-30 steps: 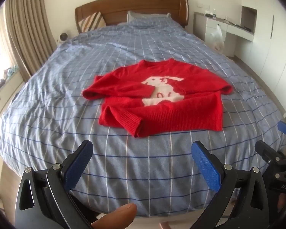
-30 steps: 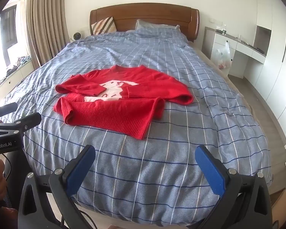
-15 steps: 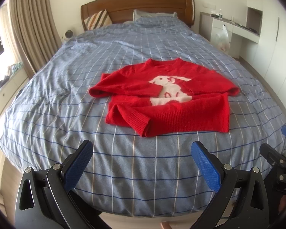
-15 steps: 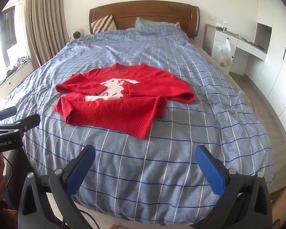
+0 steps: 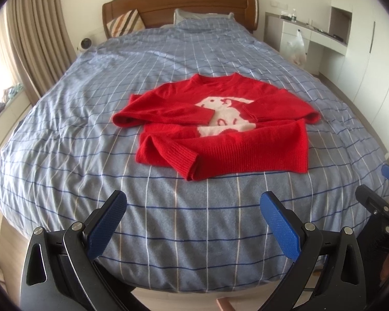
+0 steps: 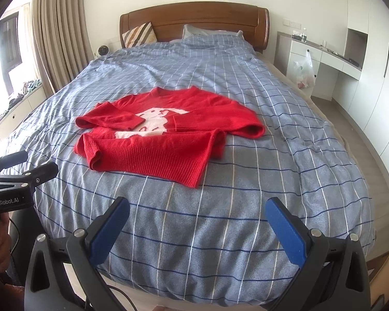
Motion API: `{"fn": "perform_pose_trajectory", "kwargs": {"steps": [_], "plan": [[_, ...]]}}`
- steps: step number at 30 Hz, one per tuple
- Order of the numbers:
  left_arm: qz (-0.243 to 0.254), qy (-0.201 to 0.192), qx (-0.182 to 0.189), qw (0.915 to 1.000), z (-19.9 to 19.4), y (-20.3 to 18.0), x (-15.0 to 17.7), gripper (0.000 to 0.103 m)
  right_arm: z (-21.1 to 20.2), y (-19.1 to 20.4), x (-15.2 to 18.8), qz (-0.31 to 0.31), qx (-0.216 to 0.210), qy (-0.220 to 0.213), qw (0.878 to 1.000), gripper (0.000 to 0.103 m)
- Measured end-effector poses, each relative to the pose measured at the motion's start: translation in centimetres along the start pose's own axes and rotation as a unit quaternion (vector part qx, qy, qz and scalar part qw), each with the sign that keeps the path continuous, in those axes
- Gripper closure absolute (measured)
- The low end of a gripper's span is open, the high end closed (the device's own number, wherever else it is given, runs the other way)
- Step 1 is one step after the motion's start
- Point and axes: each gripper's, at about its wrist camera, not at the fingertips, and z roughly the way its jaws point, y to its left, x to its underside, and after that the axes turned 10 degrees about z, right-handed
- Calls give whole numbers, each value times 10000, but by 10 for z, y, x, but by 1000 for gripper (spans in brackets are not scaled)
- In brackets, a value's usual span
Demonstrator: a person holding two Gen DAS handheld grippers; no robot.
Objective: Fold small clothes
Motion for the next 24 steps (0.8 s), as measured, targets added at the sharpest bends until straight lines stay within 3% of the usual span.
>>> {"fn": "perform_pose_trajectory", "kwargs": {"steps": [24], "plan": [[-105, 77, -327, 9994, 3, 11, 7, 0, 8, 1, -2, 53, 137, 92, 9998, 0]]}}
